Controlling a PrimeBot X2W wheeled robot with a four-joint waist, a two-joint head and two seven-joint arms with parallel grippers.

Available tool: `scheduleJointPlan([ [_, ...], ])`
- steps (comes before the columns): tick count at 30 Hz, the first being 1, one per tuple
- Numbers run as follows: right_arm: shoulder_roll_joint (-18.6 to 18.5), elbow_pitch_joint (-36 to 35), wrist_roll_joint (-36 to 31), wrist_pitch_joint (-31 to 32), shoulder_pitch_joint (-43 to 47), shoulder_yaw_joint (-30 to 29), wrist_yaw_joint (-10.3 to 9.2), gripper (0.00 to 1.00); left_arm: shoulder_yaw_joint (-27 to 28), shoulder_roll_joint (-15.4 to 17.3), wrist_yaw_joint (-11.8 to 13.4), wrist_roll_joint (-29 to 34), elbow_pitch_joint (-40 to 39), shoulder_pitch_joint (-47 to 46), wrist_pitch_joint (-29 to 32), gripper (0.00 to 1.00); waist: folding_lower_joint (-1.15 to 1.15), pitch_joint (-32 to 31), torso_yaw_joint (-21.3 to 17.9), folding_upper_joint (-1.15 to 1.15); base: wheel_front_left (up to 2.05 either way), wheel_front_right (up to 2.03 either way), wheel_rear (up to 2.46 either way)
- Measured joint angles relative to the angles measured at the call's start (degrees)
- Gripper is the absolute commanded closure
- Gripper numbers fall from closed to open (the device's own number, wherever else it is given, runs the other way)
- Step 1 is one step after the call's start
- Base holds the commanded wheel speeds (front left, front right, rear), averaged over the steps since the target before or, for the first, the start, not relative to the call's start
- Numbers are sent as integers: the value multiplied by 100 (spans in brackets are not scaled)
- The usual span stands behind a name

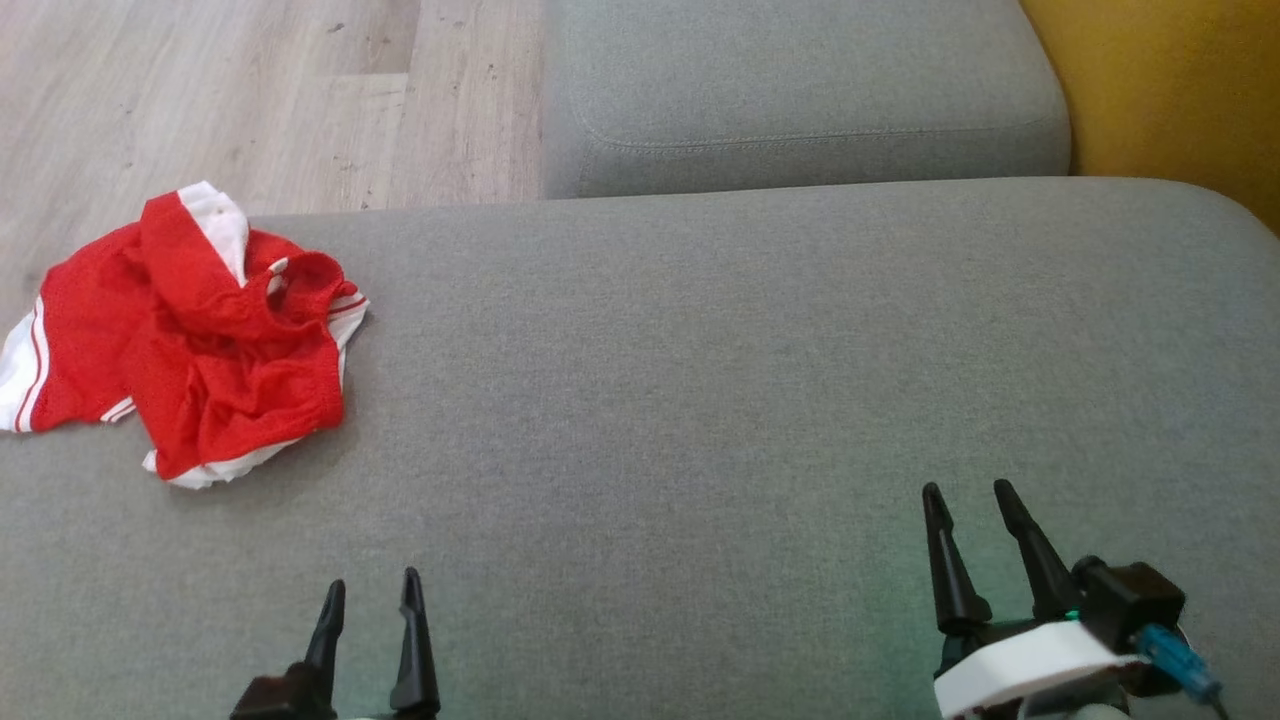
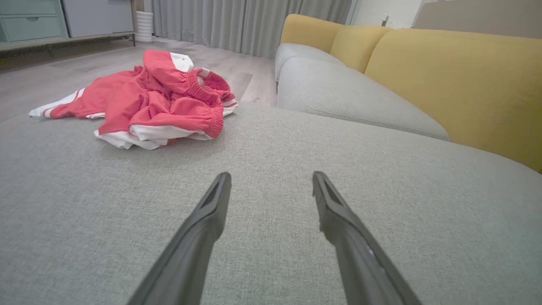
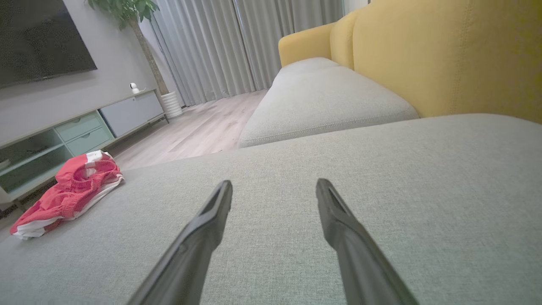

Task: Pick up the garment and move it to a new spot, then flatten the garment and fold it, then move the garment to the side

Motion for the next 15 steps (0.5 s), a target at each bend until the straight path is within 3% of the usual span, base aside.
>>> scheduleJointPlan([
  [15, -2, -16, -1111, -238, 22, 74, 1, 0, -156, 12, 179, 860, -22, 96, -242, 0, 0, 2, 48, 0, 0, 0, 0],
])
